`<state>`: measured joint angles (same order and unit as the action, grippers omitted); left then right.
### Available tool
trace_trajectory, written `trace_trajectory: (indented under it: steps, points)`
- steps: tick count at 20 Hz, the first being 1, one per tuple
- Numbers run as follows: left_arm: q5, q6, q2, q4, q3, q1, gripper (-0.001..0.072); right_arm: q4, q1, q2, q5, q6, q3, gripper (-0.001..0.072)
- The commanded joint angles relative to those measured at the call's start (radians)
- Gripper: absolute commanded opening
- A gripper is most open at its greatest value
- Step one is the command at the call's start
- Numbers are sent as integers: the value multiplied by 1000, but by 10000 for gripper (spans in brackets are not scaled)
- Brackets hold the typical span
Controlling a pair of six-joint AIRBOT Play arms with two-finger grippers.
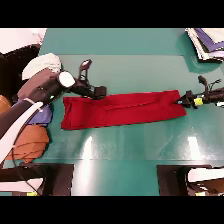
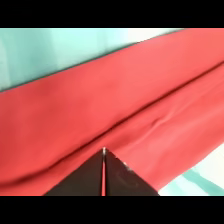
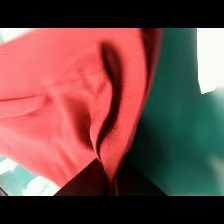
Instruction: Fold the shirts.
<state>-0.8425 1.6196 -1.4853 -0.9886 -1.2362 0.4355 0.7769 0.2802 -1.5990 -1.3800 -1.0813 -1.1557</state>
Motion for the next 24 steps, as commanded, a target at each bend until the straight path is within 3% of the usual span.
trace_trajectory:
  steps: [1,7,17,21,24]
  points:
    - [3,4,-126,17,-111,62,24,-60,-52,125,-62,-2,-75,13]
    - [-5,4,-281,33,-235,134,24,-226,-280,241,-82,-109,-317,12]
    - [-32,-5,-315,5,-258,148,24,-236,-583,240,2,-161,-458,13]
    - [-132,30,-206,-238,-257,93,24,-235,-654,240,49,-159,-458,12]
    - [-219,32,-43,-413,-257,-49,25,-237,-753,218,87,-155,-458,13]
